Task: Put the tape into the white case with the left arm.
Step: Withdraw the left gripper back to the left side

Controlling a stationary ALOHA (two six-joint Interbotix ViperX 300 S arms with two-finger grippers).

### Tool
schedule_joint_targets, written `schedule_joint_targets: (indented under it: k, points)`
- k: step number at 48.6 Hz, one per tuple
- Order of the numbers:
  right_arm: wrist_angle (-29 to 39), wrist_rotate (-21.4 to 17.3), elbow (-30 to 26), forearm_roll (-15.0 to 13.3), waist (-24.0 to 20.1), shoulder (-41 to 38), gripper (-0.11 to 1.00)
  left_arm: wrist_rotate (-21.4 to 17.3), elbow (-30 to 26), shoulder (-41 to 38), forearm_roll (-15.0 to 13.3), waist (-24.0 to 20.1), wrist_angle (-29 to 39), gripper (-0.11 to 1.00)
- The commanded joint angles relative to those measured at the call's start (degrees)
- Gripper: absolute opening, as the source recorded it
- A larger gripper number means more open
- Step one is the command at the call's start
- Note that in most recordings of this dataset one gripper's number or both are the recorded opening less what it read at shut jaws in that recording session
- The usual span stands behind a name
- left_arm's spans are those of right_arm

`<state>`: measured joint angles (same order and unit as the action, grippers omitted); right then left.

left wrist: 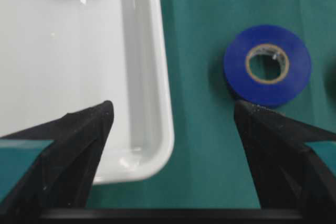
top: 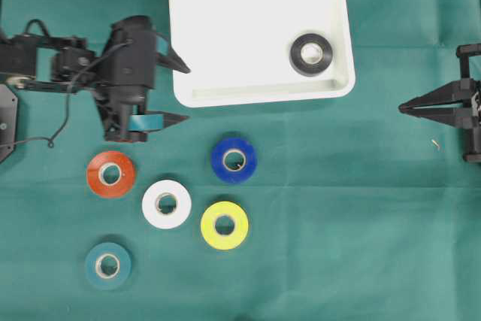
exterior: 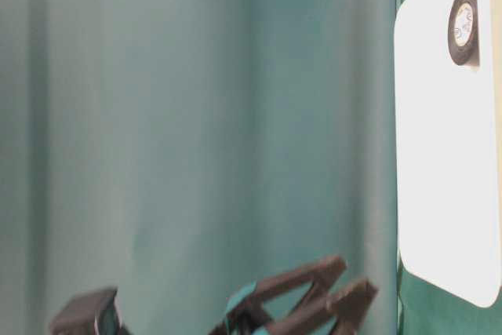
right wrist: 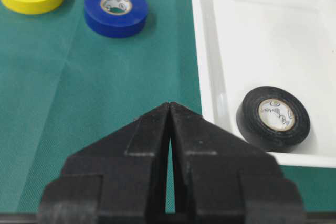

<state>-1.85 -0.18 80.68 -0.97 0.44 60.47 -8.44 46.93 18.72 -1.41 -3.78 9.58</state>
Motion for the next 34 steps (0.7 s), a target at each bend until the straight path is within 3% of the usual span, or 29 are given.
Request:
schedule_joint_targets:
  k: [1, 15, 34]
  points:
    - [-0.62, -0.09, -0.62, 0.00, 0.09, -0.35, -0.09, 0.09, 1.49, 3.25, -0.09, 0.18, -1.67, 0.96]
    - [-0.62, -0.09, -0.53, -0.09, 0.09, -0.35, -0.09, 0.18, 6.15, 8.09, -0.26, 0.79, -6.59, 0.96]
    - [-1.05, -0.09, -0.35, 0.00, 0.09, -0.35, -0.09, 0.26, 8.17, 10.02, -0.18, 1.67, -6.86, 0.96]
